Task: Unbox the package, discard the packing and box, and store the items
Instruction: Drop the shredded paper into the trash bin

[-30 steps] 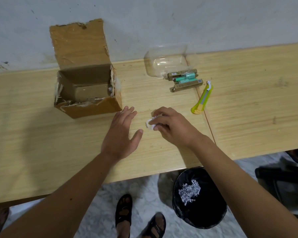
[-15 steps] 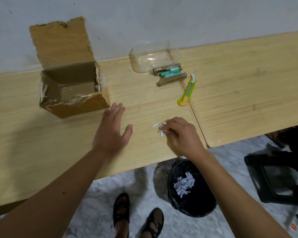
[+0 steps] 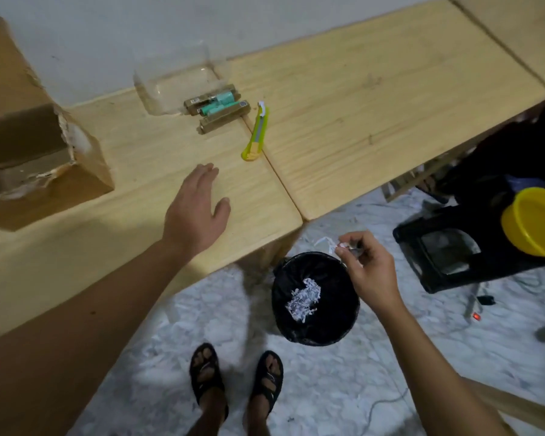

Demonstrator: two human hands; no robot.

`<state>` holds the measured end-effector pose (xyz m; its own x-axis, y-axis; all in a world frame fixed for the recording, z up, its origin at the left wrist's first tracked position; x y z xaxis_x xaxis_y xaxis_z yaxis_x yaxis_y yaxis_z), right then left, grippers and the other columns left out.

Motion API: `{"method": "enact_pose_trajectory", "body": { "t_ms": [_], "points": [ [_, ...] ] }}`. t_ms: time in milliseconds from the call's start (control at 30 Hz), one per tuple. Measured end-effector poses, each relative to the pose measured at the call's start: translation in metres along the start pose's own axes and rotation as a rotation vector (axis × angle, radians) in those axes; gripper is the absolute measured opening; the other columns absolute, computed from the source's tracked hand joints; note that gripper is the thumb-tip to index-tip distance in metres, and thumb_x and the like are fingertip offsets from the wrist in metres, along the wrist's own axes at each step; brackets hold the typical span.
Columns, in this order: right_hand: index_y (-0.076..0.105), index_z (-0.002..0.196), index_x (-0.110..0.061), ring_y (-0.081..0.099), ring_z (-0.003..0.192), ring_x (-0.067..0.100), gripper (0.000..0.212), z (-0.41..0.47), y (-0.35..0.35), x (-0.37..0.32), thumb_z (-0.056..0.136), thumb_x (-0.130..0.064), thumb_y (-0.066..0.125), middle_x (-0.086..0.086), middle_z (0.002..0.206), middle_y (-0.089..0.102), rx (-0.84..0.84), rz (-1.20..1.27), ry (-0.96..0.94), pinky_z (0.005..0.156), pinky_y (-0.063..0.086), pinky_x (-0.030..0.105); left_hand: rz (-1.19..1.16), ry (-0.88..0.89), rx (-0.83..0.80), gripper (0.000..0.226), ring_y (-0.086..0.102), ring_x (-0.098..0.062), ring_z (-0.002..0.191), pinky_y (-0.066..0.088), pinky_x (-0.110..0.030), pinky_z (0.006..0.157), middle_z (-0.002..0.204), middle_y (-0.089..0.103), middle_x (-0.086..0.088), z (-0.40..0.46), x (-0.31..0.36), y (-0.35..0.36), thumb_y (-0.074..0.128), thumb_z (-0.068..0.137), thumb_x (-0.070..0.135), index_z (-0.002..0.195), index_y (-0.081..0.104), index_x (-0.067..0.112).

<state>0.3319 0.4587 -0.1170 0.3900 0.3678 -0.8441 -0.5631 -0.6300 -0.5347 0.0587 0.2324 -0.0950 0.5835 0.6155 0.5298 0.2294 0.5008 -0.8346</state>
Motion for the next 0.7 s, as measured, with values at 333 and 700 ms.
{"method": "enact_pose_trajectory", "body": {
  "t_ms": [333,700],
  "points": [
    [0.077,0.098,-0.028,0.065,0.089,0.008,0.020,-0.049,-0.009,0.116,0.093,-0.008,0.073,-0.005,0.103,0.072,0.010,-0.086,0.193,0.083,0.056,0.025,0.112,0.092,0.067,0.058,0.034,-0.036,0.151,0.019,-0.049,0.129,0.154,0.046,-0.021,-0.005,0.025,0.029,0.051,0.096,0.027,0.145,0.047,-0.004],
    [0.077,0.110,-0.019,0.072,0.102,0.003,0.018,-0.045,0.004,0.110,0.093,-0.011,0.075,-0.006,0.111,0.077,0.026,0.064,0.323,0.099,0.058,0.034,0.160,0.195,0.184,0.053,0.047,-0.036,0.145,0.032,-0.048,0.124,0.149,0.055,-0.020,-0.005,0.021,0.022,0.057,0.098,0.027,0.141,0.054,-0.004]
  ]
}}
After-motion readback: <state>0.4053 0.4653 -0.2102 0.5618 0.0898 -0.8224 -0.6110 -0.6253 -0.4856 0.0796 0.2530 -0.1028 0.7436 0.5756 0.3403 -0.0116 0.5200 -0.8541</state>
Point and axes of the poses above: each hand's wrist, its own z-axis towards the middle knuckle, its own y-axis out of the palm, x = y × z, the point moved 8 cm from there along z, towards the middle knuckle
